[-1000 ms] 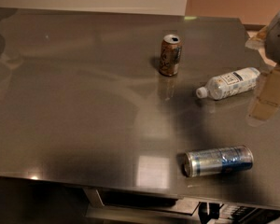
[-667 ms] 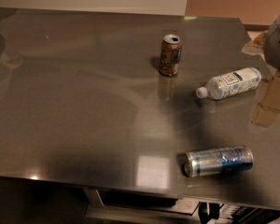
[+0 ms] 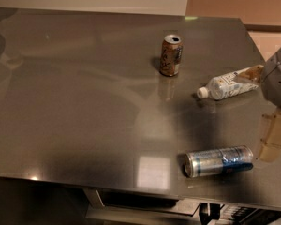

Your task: Pick redbull can

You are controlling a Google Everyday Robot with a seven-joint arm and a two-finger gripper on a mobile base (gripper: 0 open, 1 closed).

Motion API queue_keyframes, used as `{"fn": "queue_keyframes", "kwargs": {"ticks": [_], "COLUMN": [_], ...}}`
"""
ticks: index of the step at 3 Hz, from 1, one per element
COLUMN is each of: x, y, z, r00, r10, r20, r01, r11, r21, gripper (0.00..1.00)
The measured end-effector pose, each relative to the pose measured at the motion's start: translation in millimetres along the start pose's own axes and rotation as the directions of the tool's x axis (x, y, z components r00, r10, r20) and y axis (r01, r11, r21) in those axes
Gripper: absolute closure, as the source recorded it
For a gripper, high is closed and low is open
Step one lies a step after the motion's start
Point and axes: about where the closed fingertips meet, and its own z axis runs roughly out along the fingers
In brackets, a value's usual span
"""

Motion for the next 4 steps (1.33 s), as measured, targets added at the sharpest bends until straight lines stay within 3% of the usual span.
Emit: {"fn": "queue_keyframes", "kwargs": {"ticks": [2, 4], "x": [9.7, 10.1], "y": [33.8, 49.3], "z": [48.2, 74.8], "r00": [0.995, 0.99], "r10": [-0.093, -0.135], "r20": [0.028, 0.039], "r01": [0.095, 0.139], "r11": [0.993, 0.9822], "r21": [-0.071, -0.126], "gripper": [0.0, 0.0]}}
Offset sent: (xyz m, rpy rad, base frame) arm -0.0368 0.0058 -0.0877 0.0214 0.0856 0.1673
